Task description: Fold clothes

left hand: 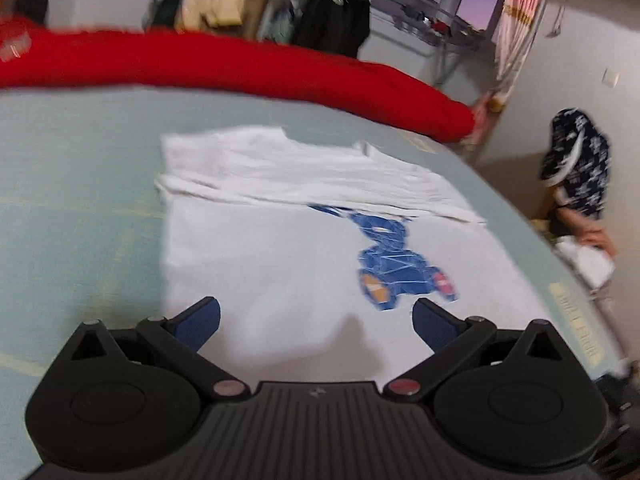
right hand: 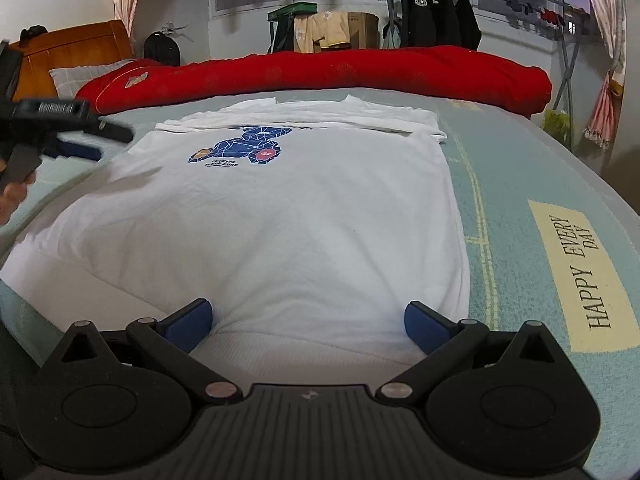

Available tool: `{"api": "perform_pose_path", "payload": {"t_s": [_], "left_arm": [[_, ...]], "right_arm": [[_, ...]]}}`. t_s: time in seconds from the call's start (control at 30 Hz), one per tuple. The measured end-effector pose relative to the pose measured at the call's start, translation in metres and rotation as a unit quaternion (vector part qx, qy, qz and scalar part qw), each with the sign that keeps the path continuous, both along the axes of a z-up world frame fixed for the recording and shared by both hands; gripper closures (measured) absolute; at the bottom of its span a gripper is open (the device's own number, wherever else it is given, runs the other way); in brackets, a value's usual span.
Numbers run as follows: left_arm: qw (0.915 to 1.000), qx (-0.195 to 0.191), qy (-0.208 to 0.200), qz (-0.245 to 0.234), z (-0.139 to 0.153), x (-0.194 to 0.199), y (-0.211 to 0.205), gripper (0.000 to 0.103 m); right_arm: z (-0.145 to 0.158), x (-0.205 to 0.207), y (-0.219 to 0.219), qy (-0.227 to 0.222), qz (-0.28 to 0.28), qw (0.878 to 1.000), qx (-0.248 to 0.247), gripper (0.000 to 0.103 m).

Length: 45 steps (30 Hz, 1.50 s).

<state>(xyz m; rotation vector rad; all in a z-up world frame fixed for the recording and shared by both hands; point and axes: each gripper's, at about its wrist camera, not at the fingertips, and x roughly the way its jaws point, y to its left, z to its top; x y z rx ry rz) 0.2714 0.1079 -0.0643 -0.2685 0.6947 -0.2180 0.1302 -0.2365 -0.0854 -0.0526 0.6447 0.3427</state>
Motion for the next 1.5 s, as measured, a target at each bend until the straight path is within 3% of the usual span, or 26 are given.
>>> {"api": "perform_pose_path", "payload": {"t_s": [0.07, 0.17, 0.23, 0.4, 0.53, 0.67, 0.73, 0.97, 1.1, 1.23, 1.4, 1.5], "left_arm": [[0.9998, 0.004, 0.015, 0.015, -0.010, 0.013, 0.003, 0.001], [0.9920, 0.057, 0.038, 0.106, -0.021, 0.025, 0.019, 0.002], [0.9899, 0.053, 0.035, 0.127, -0.015, 0.019, 0.029, 0.002], [0.9966, 0.041, -0.004, 0.071, 0.008, -0.023, 0.025, 0.002], [0.9975, 0.041, -0.030, -0.050, 0.012, -0.061, -0.009, 0.001], [0.9933, 0.071, 0.009, -0.091, -0.008, -0.076, -0.042, 0.001], [0.9925, 0.094, 0.032, -0.070, -0.020, -0.079, -0.045, 0.001], [0.9919, 0.124, 0.020, -0.020, 0.001, -0.107, -0.034, 0.001], [0.9863, 0.157, -0.011, -0.049, 0.012, -0.123, -0.045, 0.001], [0.9734, 0.200, -0.033, -0.106, 0.010, -0.134, -0.069, 0.001], [0.9605, 0.235, -0.056, -0.138, 0.010, -0.148, -0.087, 0.001], [0.9483, 0.267, -0.074, -0.154, 0.010, -0.156, -0.094, 0.001]], "right_arm": [[0.000, 0.000, -0.001, -0.001, 0.001, 1.000, 0.001, 0.000], [0.000, -0.001, -0.001, -0.003, 0.001, 1.000, 0.002, 0.000], [-0.001, -0.002, -0.001, -0.005, 0.001, 1.000, 0.002, 0.000], [-0.003, -0.004, 0.000, -0.017, -0.003, 1.000, 0.002, 0.000], [-0.004, -0.005, 0.001, -0.026, -0.006, 1.000, 0.002, 0.000], [0.000, -0.004, 0.002, -0.020, -0.006, 1.000, -0.006, 0.000], [0.003, -0.004, 0.001, -0.009, -0.005, 1.000, -0.007, 0.000], [0.018, -0.020, -0.009, -0.004, -0.003, 0.999, -0.037, 0.000], [0.029, -0.026, -0.007, -0.012, -0.010, 0.998, -0.056, 0.000], [0.041, -0.036, 0.008, -0.027, 0.006, 0.997, -0.070, 0.000], [0.051, -0.053, 0.032, -0.042, 0.036, 0.991, -0.120, 0.000], [0.054, -0.060, 0.044, -0.049, 0.052, 0.986, -0.151, 0.000]]}}
